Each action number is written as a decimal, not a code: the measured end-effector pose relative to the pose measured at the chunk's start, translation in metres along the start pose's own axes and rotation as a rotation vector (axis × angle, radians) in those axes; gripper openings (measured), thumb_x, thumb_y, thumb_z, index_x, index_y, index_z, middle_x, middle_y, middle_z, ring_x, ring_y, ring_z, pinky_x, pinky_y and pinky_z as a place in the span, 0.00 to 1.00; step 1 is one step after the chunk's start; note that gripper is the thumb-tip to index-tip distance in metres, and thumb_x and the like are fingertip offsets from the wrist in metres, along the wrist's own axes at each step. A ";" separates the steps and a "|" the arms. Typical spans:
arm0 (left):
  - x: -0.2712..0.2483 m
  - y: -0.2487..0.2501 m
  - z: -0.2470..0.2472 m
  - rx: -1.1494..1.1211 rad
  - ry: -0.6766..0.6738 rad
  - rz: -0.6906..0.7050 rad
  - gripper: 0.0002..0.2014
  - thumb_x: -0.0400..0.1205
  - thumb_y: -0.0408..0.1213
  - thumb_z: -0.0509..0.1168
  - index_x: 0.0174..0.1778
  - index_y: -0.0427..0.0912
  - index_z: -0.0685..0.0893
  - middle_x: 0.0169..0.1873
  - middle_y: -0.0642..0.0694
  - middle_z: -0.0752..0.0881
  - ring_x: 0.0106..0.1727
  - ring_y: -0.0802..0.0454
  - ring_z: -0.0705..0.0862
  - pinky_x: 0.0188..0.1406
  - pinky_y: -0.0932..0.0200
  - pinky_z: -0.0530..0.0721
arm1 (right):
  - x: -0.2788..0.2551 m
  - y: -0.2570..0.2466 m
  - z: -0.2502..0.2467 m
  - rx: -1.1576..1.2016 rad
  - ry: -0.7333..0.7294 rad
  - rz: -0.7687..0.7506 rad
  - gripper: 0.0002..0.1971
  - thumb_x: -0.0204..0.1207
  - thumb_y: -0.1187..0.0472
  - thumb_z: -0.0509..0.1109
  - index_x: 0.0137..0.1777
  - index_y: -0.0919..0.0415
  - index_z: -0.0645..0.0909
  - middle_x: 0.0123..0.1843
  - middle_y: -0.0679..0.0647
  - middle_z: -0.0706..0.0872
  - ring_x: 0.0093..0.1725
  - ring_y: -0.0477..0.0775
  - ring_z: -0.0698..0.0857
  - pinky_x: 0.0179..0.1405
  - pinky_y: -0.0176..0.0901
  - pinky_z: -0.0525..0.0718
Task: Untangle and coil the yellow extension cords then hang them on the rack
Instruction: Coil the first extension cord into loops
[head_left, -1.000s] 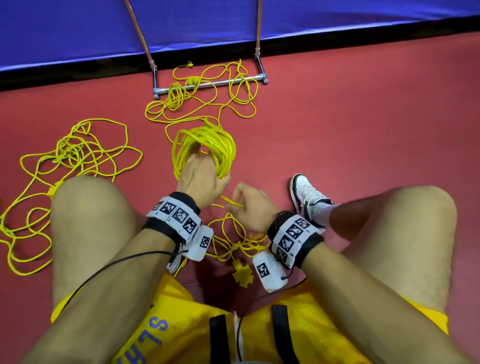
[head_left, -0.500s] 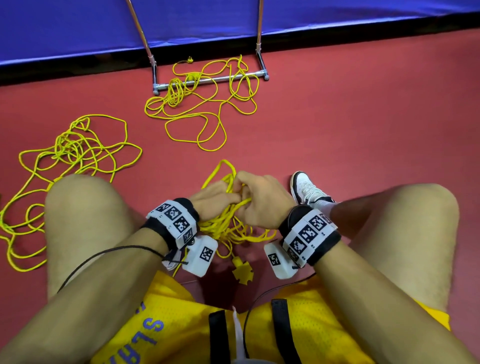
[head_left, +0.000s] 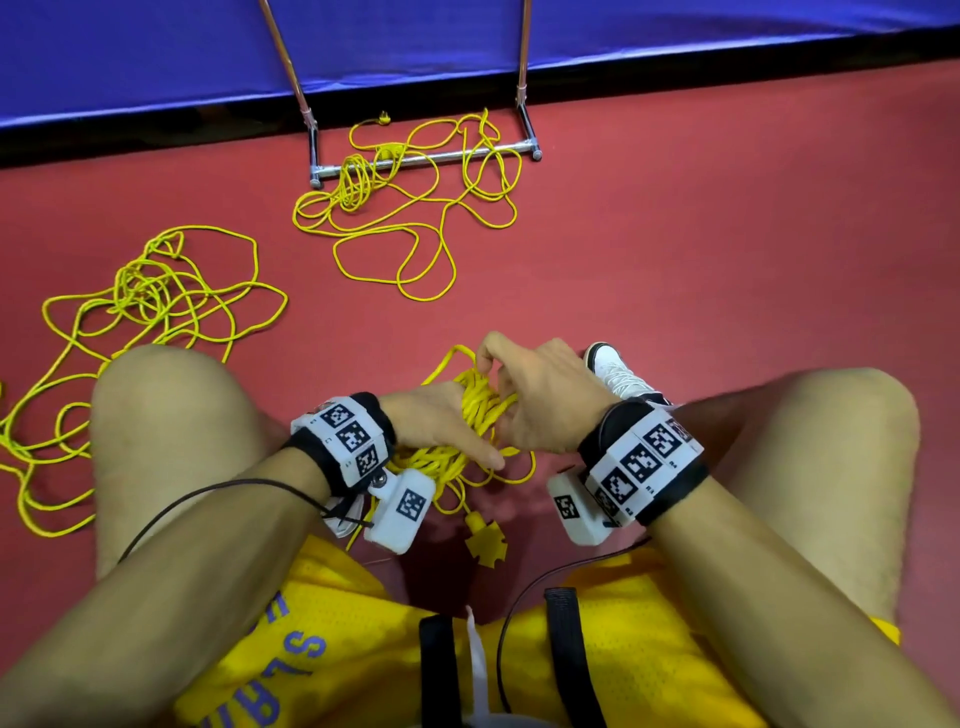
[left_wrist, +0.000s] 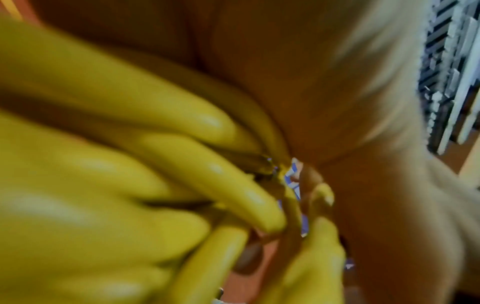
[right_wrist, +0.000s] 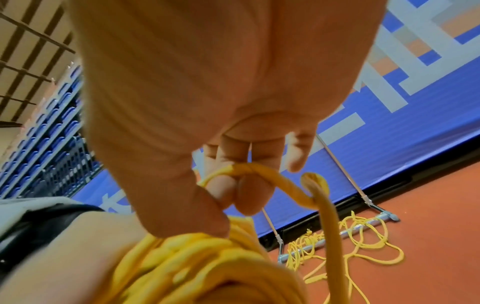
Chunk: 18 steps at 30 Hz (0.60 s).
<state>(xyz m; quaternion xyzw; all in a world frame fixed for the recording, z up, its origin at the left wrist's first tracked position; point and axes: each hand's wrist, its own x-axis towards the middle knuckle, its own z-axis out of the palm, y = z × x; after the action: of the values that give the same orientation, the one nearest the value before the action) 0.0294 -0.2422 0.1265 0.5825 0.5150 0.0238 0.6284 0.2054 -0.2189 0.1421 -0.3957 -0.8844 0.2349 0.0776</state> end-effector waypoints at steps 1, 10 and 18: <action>-0.001 0.000 0.001 0.086 0.012 -0.027 0.33 0.58 0.58 0.82 0.39 0.32 0.78 0.31 0.44 0.74 0.34 0.51 0.72 0.38 0.53 0.71 | 0.000 -0.001 0.001 -0.050 0.043 -0.021 0.28 0.59 0.61 0.70 0.63 0.53 0.72 0.30 0.44 0.81 0.33 0.60 0.81 0.54 0.53 0.75; -0.017 0.011 -0.012 -0.166 0.068 0.048 0.11 0.69 0.24 0.69 0.47 0.25 0.85 0.21 0.44 0.83 0.23 0.46 0.81 0.26 0.61 0.81 | 0.021 0.023 0.006 -0.193 0.525 0.139 0.26 0.59 0.68 0.75 0.61 0.54 0.81 0.50 0.55 0.84 0.48 0.66 0.81 0.42 0.54 0.76; -0.026 0.013 -0.029 -0.598 0.260 0.111 0.13 0.57 0.29 0.66 0.37 0.32 0.83 0.17 0.38 0.74 0.20 0.42 0.77 0.50 0.45 0.85 | 0.025 0.041 0.006 0.145 0.364 0.448 0.13 0.72 0.48 0.78 0.44 0.57 0.82 0.39 0.53 0.86 0.45 0.65 0.85 0.43 0.53 0.80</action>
<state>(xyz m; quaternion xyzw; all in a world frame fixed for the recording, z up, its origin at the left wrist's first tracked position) 0.0050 -0.2337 0.1590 0.3912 0.5288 0.2824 0.6982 0.2135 -0.1785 0.1164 -0.6100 -0.7275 0.2342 0.2091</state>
